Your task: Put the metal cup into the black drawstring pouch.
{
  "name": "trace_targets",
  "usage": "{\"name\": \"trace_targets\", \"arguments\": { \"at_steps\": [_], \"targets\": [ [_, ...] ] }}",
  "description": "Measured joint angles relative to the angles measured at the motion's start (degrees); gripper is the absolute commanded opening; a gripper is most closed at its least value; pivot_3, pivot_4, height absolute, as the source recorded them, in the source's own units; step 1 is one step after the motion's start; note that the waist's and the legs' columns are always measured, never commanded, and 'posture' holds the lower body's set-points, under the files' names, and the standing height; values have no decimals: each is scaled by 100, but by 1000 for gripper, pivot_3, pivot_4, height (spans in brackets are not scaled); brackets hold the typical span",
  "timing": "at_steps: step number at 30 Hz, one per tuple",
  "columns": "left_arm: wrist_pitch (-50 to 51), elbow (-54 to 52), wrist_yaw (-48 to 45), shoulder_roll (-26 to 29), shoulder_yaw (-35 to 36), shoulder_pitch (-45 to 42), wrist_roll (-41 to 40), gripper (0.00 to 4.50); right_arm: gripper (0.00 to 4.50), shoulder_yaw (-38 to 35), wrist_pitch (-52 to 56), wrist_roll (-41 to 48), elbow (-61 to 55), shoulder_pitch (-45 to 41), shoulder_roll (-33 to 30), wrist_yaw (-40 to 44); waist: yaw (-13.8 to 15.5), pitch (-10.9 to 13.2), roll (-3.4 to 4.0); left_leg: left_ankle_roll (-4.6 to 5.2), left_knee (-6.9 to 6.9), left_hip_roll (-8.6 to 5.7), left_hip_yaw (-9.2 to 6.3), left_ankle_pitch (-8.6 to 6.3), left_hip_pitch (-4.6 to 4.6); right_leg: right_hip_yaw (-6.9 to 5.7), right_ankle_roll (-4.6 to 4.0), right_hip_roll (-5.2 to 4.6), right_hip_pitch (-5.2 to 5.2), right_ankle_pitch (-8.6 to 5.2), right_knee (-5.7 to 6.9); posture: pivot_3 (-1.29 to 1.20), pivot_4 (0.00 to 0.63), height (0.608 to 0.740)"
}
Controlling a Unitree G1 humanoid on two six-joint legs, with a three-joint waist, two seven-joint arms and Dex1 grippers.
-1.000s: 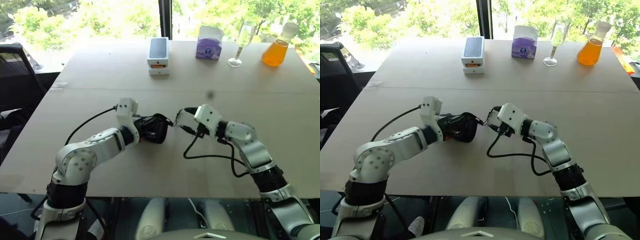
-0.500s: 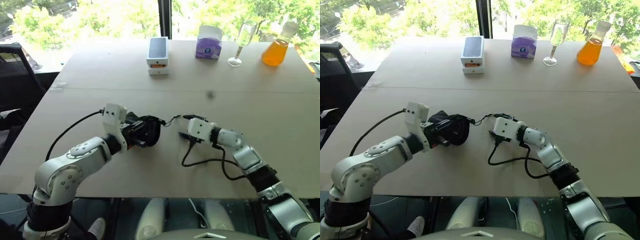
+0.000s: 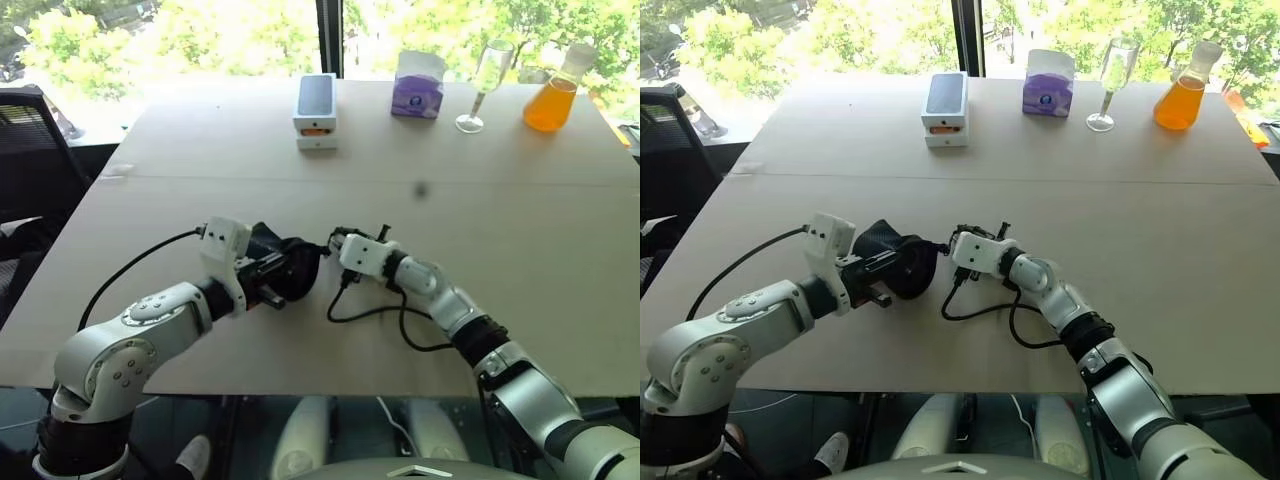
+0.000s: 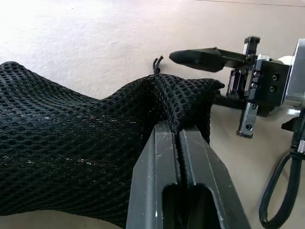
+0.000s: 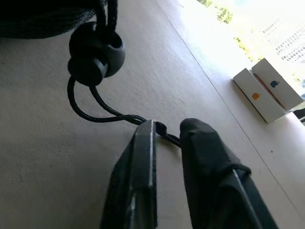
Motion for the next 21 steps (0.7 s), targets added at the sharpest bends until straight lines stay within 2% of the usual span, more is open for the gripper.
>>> {"name": "trace_targets", "arguments": {
  "at_steps": [16,19,20,21],
  "targets": [
    [-131,-241,-302,-69,103,517,206,0,186,-170,-56,-26,-357,56,-213,-244,16,1,1,1,0,0,0,0,0,-1,0,-11,1,0,0,0,150,740],
    [-147,-217,-315,-169,163,497,186,0,982,-148,-17,281,-763,361,-445,435,31,0,0,2,0,-1,-1,-1,0,-2,0,-14,4,0,-4,0,150,740],
    [-147,-196,-338,-168,225,497,180,0,1499,-92,-24,312,-848,493,-552,606,28,1,2,3,0,-1,0,-1,0,-1,0,-15,4,0,-4,0,150,740],
    [-148,-191,-363,-168,275,497,175,0,1815,-46,-39,298,-873,556,-614,663,24,1,2,5,0,-1,0,-3,0,0,0,-15,3,0,-3,0,150,740]
  ]
}}
